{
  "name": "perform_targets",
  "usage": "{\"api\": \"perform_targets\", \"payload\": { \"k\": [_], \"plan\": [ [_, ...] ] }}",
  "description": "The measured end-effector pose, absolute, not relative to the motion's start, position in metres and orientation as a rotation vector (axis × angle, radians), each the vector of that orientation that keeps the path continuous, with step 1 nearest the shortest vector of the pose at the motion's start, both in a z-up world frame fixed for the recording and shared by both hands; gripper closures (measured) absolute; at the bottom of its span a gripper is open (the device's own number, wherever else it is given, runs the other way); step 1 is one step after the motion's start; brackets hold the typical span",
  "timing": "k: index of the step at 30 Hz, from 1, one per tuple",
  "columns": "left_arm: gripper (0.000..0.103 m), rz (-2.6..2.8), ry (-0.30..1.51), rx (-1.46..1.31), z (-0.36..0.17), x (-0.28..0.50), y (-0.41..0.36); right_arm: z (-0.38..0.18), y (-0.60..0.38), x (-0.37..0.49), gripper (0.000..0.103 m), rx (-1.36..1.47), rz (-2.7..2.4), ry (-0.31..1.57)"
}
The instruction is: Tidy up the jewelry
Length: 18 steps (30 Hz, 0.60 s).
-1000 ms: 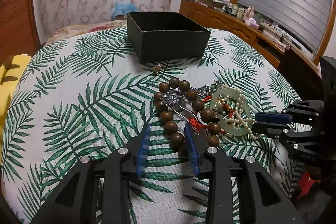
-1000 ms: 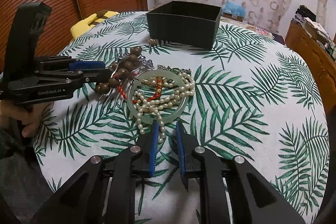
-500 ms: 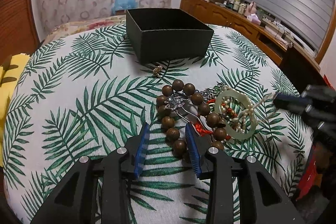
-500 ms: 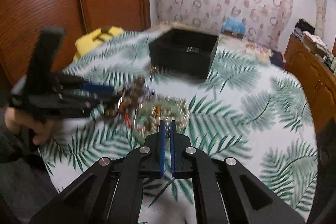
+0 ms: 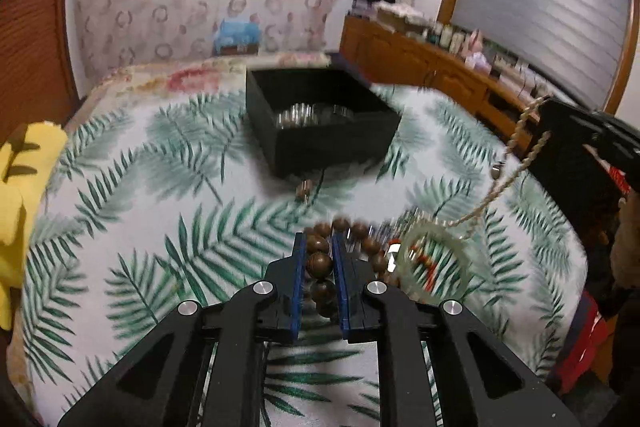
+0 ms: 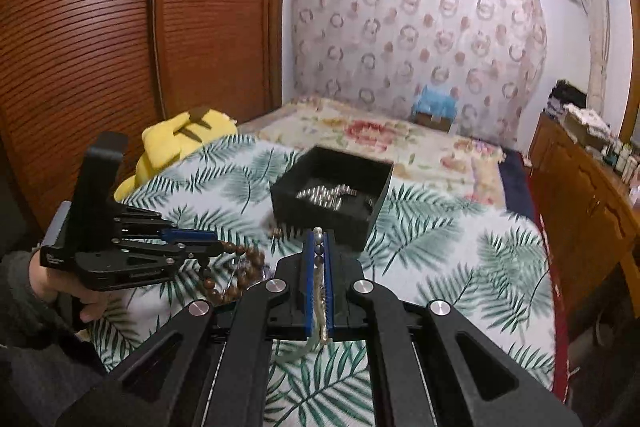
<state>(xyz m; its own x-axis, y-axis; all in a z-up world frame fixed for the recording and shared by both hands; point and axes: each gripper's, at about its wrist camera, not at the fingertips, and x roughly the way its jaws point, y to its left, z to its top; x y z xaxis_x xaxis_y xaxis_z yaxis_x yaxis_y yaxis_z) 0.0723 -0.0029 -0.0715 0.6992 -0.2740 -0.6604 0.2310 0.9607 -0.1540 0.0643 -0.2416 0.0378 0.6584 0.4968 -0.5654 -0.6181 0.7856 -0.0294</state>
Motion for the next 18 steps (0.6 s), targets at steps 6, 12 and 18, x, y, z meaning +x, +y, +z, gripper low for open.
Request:
{"api": "perform_targets", "payload": {
  "k": [6,12,18],
  "plan": [
    [0.091,-0.296,0.663,-0.057,-0.036,0.075,-0.005,0.06,-0.241,0.072,0.098,-0.233,0.626,0.513],
    [0.091,-0.312,0.619,-0.014,-0.011,0.08,-0.017,0.075,-0.24,0.081,0.098,-0.229,0.626,0.495],
    [0.091,-0.317,0.579,-0.002,0.006,0.088,-0.017,0.086,-0.235,0.093,0.098,-0.237,0.628,0.483]
  ]
}}
